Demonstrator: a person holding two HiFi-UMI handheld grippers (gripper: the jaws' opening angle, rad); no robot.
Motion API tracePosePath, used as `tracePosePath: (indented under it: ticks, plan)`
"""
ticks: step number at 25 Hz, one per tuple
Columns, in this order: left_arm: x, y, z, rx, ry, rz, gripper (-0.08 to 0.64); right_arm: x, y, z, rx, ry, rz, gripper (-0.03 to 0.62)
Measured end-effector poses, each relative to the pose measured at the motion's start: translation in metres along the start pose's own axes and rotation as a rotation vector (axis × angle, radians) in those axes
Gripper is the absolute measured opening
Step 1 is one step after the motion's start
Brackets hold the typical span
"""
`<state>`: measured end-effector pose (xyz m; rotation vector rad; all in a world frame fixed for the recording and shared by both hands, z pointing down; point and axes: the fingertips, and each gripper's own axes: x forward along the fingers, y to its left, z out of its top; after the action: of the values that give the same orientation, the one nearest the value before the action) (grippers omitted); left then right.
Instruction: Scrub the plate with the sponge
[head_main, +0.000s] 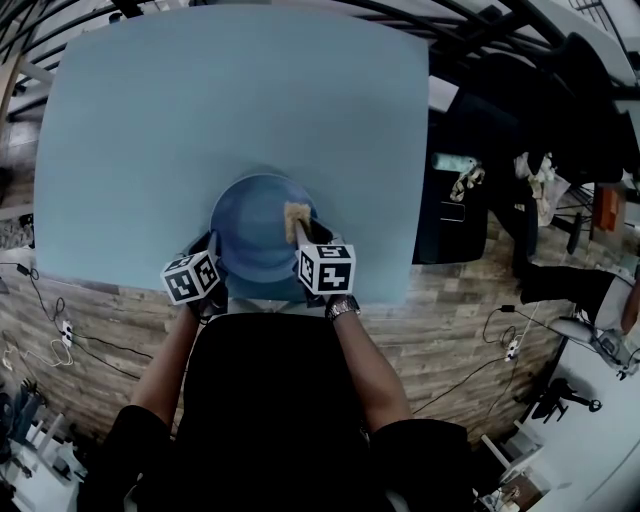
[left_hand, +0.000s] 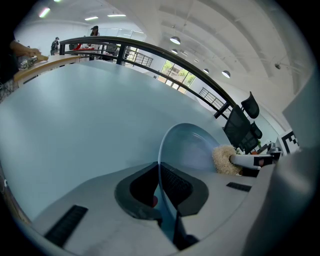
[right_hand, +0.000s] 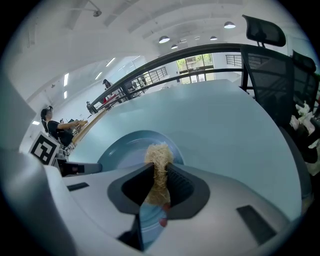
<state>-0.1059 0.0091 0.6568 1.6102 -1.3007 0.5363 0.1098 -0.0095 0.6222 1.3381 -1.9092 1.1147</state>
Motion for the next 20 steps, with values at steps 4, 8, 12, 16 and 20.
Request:
tracePosePath:
  ticks: [4, 8, 12, 16, 20]
  plan:
    - [0.0, 0.0, 0.0, -0.003, -0.001, -0.003, 0.011, -0.002, -0.006, 0.001, -0.01, 0.002, -0.016, 0.072]
    - [0.0, 0.001, -0.001, -0.002, 0.0, 0.0, 0.011, -0.005, -0.009, 0.001, -0.034, 0.007, -0.03, 0.072]
    - [-0.001, 0.0, 0.0, -0.002, -0.002, 0.001, 0.011, -0.012, -0.012, 0.002, -0.051, 0.005, -0.036, 0.072]
    - [-0.001, -0.001, -0.001, -0.002, -0.001, -0.002, 0.011, -0.017, -0.013, 0.004, -0.042, -0.009, -0.038, 0.072]
    - [0.0, 0.001, -0.001, -0.01, -0.005, -0.004, 0.011, -0.02, -0.004, 0.006, -0.026, -0.032, -0.027, 0.072]
